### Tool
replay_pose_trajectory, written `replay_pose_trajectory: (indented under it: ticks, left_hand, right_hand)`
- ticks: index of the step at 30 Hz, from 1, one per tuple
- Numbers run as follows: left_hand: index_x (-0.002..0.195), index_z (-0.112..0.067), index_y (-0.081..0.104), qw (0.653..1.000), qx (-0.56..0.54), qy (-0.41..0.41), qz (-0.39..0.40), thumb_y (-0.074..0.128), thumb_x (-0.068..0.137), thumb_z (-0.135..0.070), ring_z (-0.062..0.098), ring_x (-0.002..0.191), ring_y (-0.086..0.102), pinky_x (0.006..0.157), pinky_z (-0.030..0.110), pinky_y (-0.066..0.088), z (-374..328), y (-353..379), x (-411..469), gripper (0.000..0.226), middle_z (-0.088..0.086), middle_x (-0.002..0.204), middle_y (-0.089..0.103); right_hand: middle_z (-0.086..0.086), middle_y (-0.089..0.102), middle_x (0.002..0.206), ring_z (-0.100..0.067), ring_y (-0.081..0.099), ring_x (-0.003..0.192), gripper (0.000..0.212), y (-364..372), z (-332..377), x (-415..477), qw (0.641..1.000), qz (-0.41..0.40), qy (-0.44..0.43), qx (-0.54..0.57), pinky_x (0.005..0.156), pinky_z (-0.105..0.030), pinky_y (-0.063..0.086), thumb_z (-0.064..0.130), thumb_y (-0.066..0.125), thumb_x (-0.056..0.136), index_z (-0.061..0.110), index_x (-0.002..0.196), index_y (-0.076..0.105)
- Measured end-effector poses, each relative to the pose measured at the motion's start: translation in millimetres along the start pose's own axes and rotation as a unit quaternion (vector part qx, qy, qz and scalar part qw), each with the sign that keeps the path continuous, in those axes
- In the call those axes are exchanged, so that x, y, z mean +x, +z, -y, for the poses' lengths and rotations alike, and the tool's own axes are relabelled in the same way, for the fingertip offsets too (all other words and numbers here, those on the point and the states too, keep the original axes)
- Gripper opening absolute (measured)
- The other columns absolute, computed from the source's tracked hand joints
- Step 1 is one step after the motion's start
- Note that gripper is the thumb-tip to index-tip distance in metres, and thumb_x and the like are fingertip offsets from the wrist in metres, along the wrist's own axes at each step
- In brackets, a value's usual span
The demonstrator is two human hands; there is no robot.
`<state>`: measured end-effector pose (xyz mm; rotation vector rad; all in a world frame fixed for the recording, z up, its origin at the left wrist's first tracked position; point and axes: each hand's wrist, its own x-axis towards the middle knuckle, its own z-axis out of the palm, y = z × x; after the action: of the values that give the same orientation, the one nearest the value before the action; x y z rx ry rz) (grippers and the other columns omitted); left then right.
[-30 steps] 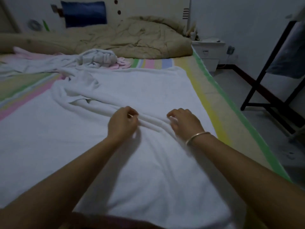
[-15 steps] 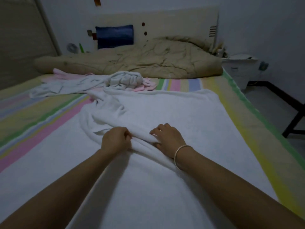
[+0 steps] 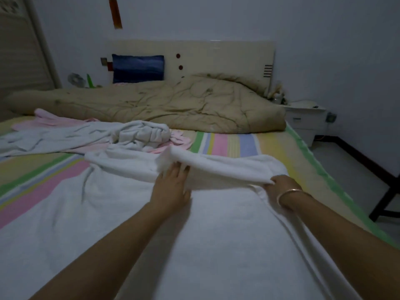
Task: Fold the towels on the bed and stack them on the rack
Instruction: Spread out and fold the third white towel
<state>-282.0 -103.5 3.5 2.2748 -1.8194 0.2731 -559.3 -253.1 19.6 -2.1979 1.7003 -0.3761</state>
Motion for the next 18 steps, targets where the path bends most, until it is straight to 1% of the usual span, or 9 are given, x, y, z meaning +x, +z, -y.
replay_pose_trajectory:
  ticks: [3,5,7,9,11,13,14,16,18]
  left_hand:
    - [0.155,-0.022,0.011,0.999,-0.047,-0.003,0.013,0.048,0.095,-0.042,0.024,0.148,0.010,0.116,0.044,0.024,-41,24,52,0.073,0.010,0.162,-0.006]
    - [0.155,-0.022,0.012,0.997,-0.065,-0.003,0.036,0.045,0.096,-0.042,0.024,0.148,0.011,0.116,0.044,0.023,-62,43,67,0.070,0.010,0.162,-0.006]
    - [0.154,-0.020,0.010,0.995,-0.061,-0.006,0.074,0.040,0.096,-0.044,0.025,0.149,0.006,0.118,0.046,0.017,-81,67,76,0.070,0.011,0.162,-0.005]
    - [0.155,-0.021,0.007,0.994,-0.055,-0.016,0.091,0.030,0.099,-0.047,0.023,0.149,0.002,0.120,0.047,0.007,-90,90,77,0.066,0.009,0.162,-0.002]
    - [0.155,-0.024,0.008,0.997,-0.044,-0.021,0.066,0.026,0.099,-0.049,0.020,0.149,0.000,0.120,0.045,0.001,-90,106,78,0.064,0.007,0.163,0.001]
    - [0.155,-0.026,0.010,0.998,-0.041,-0.014,0.049,0.024,0.098,-0.051,0.018,0.149,0.002,0.120,0.045,0.001,-87,115,84,0.064,0.005,0.163,0.005]
    - [0.154,-0.027,0.013,0.998,-0.039,-0.008,0.046,0.019,0.096,-0.051,0.017,0.149,0.005,0.120,0.045,0.003,-85,118,88,0.063,0.004,0.162,0.008]
    - [0.150,-0.028,0.029,0.999,-0.035,-0.011,0.015,0.006,0.085,-0.047,0.015,0.146,0.018,0.117,0.044,0.012,-84,119,95,0.071,0.001,0.159,0.024]
    - [0.134,-0.025,0.054,0.997,-0.047,-0.031,-0.044,0.012,0.079,-0.041,0.017,0.134,0.041,0.108,0.045,0.023,-85,121,103,0.071,0.002,0.144,0.049]
  right_hand:
    - [-0.015,0.051,0.135,-0.032,0.053,0.119,0.052,4,-45,22,0.995,0.021,0.089,-0.050,0.096,-0.035,0.045,0.027,0.061,0.085,0.013,0.133,0.047]
    - [-0.012,0.043,0.136,-0.033,0.047,0.122,0.060,9,-48,27,0.996,-0.008,0.070,-0.057,0.098,-0.038,0.043,0.023,0.060,0.084,0.017,0.138,0.036]
    - [-0.010,0.047,0.127,-0.032,0.046,0.118,0.051,14,-36,28,0.991,-0.112,-0.022,-0.069,0.094,-0.038,0.043,0.013,0.054,0.080,0.018,0.130,0.046]
    - [-0.006,0.059,0.104,-0.030,0.055,0.099,0.038,24,-12,22,0.962,-0.216,-0.166,-0.005,0.080,-0.038,0.046,0.015,0.045,0.068,0.018,0.102,0.061]
    - [0.000,0.065,0.091,-0.022,0.059,0.089,0.039,41,12,16,0.949,-0.152,-0.265,0.083,0.079,-0.035,0.046,0.028,0.034,0.067,0.021,0.089,0.066]
    - [0.003,0.067,0.102,-0.018,0.058,0.097,0.050,65,28,20,0.949,-0.035,-0.308,0.052,0.088,-0.031,0.044,0.035,0.027,0.074,0.025,0.103,0.067]
    - [0.003,0.065,0.110,-0.019,0.056,0.104,0.052,76,31,28,0.949,-0.015,-0.315,0.015,0.092,-0.031,0.042,0.034,0.026,0.078,0.026,0.112,0.064]
    - [-0.001,0.060,0.122,-0.024,0.050,0.117,0.054,85,32,51,0.952,-0.047,-0.294,-0.067,0.100,-0.035,0.036,0.037,0.025,0.083,0.026,0.123,0.059]
    - [-0.005,0.046,0.140,-0.029,0.035,0.134,0.051,88,22,84,0.950,-0.066,-0.247,-0.182,0.108,-0.039,0.027,0.043,0.029,0.091,0.024,0.136,0.046]
